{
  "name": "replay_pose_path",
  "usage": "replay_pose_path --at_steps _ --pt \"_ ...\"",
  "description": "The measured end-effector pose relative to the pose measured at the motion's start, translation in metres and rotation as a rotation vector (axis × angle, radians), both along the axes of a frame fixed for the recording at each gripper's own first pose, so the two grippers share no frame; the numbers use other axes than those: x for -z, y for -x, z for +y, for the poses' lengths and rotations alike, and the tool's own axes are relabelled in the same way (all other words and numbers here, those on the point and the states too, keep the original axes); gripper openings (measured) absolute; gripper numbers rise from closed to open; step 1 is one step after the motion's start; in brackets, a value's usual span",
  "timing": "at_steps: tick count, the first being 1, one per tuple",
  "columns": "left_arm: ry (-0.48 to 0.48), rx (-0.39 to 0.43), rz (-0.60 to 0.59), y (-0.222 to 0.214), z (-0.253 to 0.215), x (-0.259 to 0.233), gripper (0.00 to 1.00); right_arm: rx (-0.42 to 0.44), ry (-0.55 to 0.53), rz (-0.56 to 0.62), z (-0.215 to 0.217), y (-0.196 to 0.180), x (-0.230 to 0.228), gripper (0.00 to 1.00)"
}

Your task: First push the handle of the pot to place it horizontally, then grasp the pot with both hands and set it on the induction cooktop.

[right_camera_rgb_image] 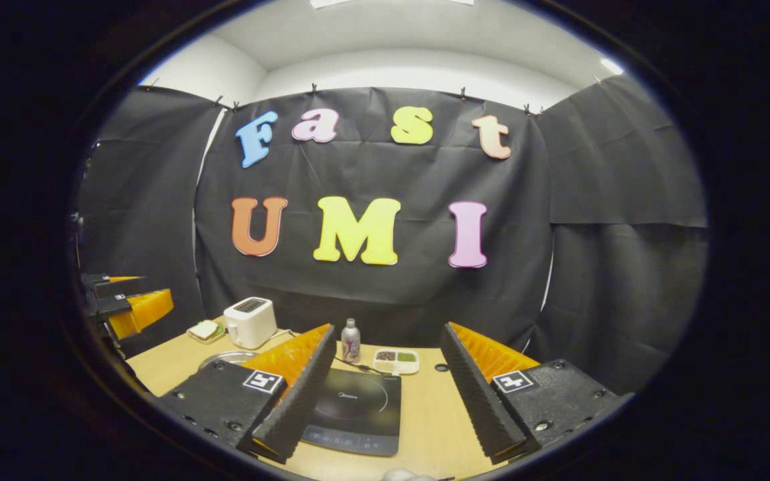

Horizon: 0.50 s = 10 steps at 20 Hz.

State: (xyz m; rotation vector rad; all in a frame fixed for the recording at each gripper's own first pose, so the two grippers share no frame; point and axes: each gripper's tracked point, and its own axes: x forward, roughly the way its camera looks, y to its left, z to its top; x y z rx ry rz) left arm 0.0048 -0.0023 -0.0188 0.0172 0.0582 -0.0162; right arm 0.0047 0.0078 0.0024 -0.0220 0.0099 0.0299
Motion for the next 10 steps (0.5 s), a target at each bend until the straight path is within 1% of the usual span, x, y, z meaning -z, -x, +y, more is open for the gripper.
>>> replay_pose_path --at_steps 1,2,3,6,7,9,10 --pt "-0.006 0.015 0.013 0.0 -0.004 0.004 0.87 -0.001 0.01 0.004 0.0 0.001 0.001 0.96" --pt "-0.011 0.025 0.024 0.002 -0.004 0.006 0.7 0.0 0.025 0.012 0.001 0.003 0.004 0.96" --pt "-0.011 0.037 0.037 0.003 -0.006 0.01 0.58 -0.001 0.041 0.022 0.002 0.005 0.007 0.96" --pt "0.016 0.082 0.123 0.007 -0.013 0.035 0.29 0.002 0.057 0.044 0.007 0.012 0.013 0.97" --pt "0.017 0.092 0.152 0.008 -0.01 0.043 0.16 -0.001 0.051 0.049 0.01 0.014 0.015 0.97" --pt "0.017 0.125 0.215 0.01 -0.009 0.063 0.0 -0.009 0.046 0.067 0.016 0.019 0.023 0.97" --pt "0.018 0.125 0.257 0.011 -0.005 0.079 0.0 -0.006 0.045 0.073 0.017 0.021 0.027 0.97"
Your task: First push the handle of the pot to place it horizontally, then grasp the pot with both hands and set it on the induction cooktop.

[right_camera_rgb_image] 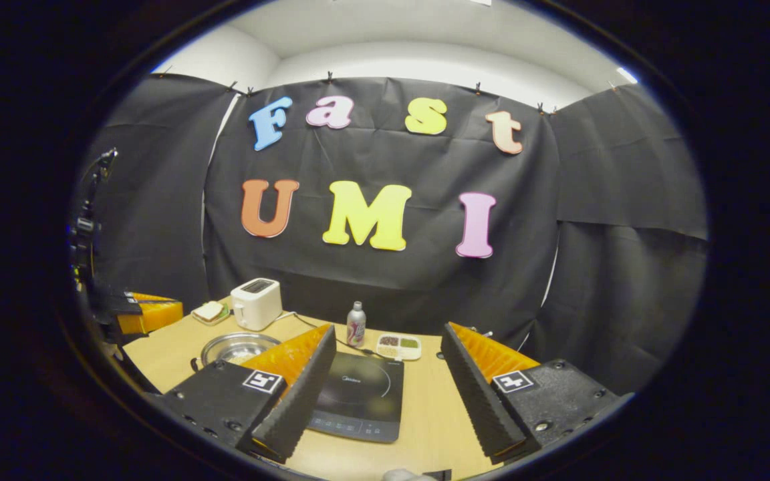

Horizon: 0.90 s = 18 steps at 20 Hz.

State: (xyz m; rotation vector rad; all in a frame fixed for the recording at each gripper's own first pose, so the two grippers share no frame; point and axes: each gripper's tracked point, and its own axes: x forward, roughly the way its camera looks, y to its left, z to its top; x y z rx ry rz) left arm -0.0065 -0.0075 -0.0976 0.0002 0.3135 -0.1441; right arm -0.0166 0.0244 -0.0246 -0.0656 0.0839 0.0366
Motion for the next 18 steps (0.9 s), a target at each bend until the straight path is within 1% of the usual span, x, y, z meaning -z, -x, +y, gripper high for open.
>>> replay_pose_path --at_steps 1,2,5,7,10,13,15,18 --pt "0.001 0.009 0.056 0.002 0.002 0.02 0.02 0.003 -0.007 0.004 0.001 0.002 0.002 0.99" --pt "0.01 0.03 0.114 0.004 0.001 0.039 0.0 0.003 -0.016 0.014 0.004 0.004 0.008 1.0" --pt "-0.002 0.101 0.275 0.015 -0.003 0.092 0.0 -0.008 -0.029 0.047 0.009 0.004 0.023 1.0" --pt "-0.015 0.123 0.379 0.028 0.001 0.129 0.0 -0.019 -0.033 0.073 0.012 0.001 0.034 1.0" --pt "-0.088 0.14 0.517 0.033 0.013 0.173 0.0 -0.037 -0.043 0.095 0.013 -0.008 0.043 1.0" --pt "-0.143 0.135 0.63 0.033 0.032 0.206 0.0 -0.047 -0.064 0.115 0.009 -0.021 0.051 1.0" --pt "-0.171 0.125 0.697 0.027 0.046 0.22 0.0 -0.046 -0.076 0.118 0.005 -0.03 0.052 1.0" --pt "-0.218 0.125 0.761 0.016 0.064 0.233 0.0 -0.048 -0.073 0.126 0.001 -0.04 0.056 1.0"
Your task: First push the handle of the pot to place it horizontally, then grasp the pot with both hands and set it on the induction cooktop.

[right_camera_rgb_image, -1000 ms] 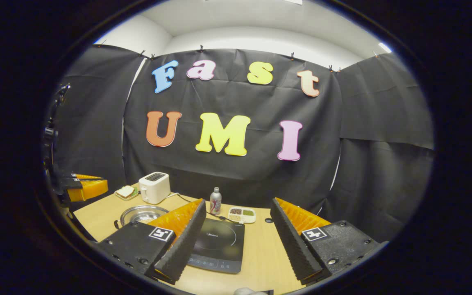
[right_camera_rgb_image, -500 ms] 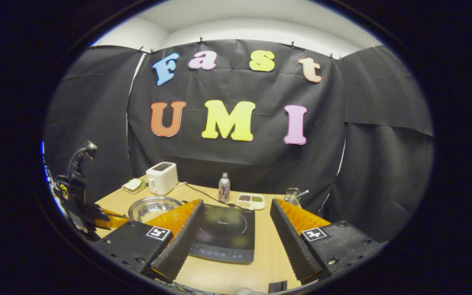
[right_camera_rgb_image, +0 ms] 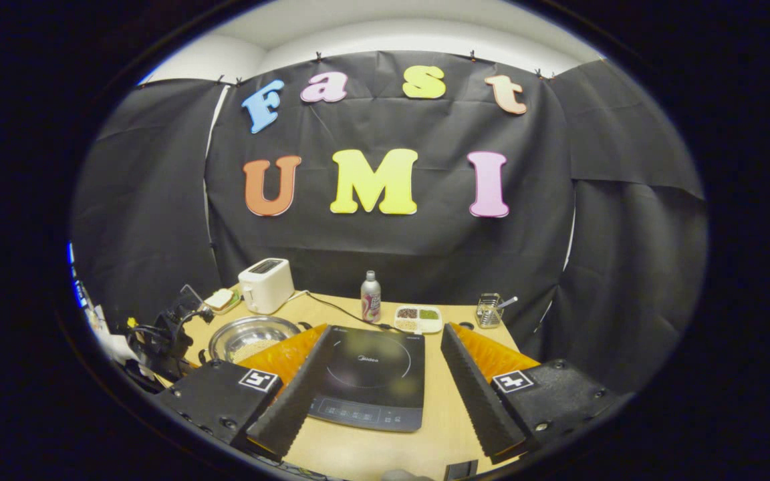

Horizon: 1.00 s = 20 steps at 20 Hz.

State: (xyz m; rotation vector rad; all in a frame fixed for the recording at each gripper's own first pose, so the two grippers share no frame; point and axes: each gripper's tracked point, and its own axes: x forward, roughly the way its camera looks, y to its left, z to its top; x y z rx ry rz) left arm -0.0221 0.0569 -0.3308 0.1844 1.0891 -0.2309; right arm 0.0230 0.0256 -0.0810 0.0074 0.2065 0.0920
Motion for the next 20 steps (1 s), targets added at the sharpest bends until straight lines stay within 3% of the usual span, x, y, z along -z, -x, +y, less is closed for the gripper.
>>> replay_pose_path --at_steps 1,2,5,6,7,9,10,11,20 --pt "-0.014 0.006 0.02 -0.003 0.004 0.004 0.09 0.003 0.0 0.002 -0.002 -0.002 0.0 1.0" --pt "-0.019 0.014 0.035 -0.006 0.006 0.005 0.0 0.003 -0.003 0.005 -0.003 -0.004 0.002 1.0" --pt "-0.064 0.058 0.053 -0.016 0.016 0.009 0.0 0.001 -0.012 0.014 -0.006 -0.008 0.008 1.0" --pt "-0.072 0.065 0.067 -0.017 0.018 0.012 0.1 0.005 -0.01 0.019 -0.009 -0.009 0.011 1.0" --pt "-0.081 0.071 0.077 -0.019 0.021 0.014 0.0 0.008 -0.008 0.025 -0.012 -0.01 0.014 1.0" --pt "-0.102 0.068 0.089 -0.021 0.029 0.017 0.0 0.013 -0.013 0.031 -0.014 -0.011 0.017 1.0" --pt "-0.113 0.065 0.092 -0.023 0.035 0.018 0.09 0.014 -0.015 0.033 -0.015 -0.011 0.018 1.0" --pt "-0.122 0.06 0.096 -0.024 0.041 0.021 0.0 0.015 -0.015 0.036 -0.016 -0.011 0.02 1.0" --pt "-0.159 0.031 0.104 -0.03 0.068 0.026 0.0 0.015 -0.005 0.063 -0.017 -0.014 0.029 1.0"
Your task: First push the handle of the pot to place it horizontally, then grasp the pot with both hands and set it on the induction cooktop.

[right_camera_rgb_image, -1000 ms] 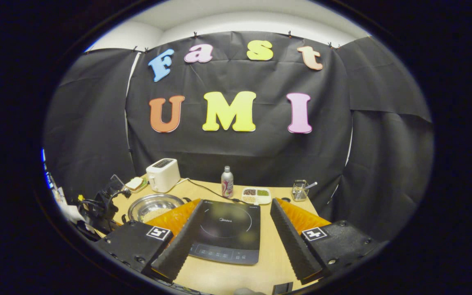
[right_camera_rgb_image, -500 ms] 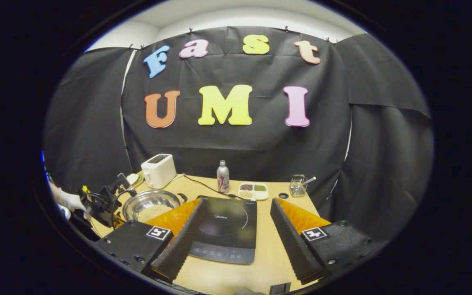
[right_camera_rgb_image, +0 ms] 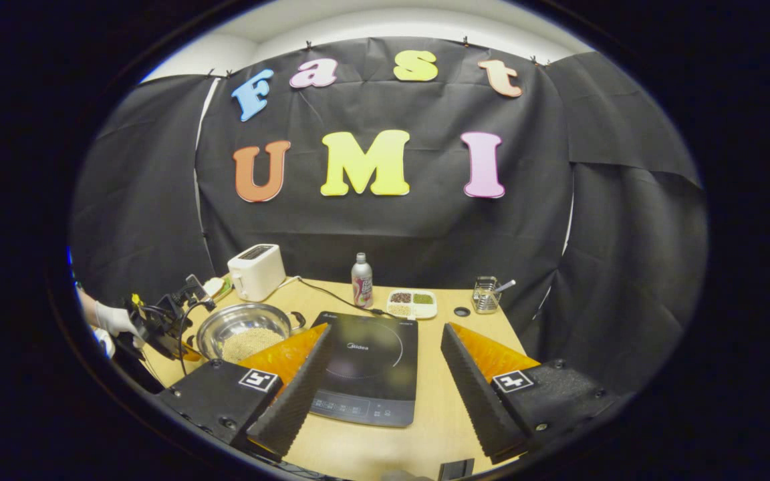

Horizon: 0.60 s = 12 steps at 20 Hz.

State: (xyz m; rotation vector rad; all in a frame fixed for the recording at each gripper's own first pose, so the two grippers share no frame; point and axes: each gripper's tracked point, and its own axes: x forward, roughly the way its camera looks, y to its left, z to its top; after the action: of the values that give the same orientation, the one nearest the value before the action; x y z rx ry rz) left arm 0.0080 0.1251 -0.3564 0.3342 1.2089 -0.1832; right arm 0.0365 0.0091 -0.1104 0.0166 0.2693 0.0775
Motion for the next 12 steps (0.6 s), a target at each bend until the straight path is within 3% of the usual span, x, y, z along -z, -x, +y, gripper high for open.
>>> replay_pose_path --at_steps 12 --pt "-0.029 -0.048 -0.023 -0.014 0.032 0.002 0.0 -0.012 0.037 -0.009 0.006 -0.001 -0.009 1.0"
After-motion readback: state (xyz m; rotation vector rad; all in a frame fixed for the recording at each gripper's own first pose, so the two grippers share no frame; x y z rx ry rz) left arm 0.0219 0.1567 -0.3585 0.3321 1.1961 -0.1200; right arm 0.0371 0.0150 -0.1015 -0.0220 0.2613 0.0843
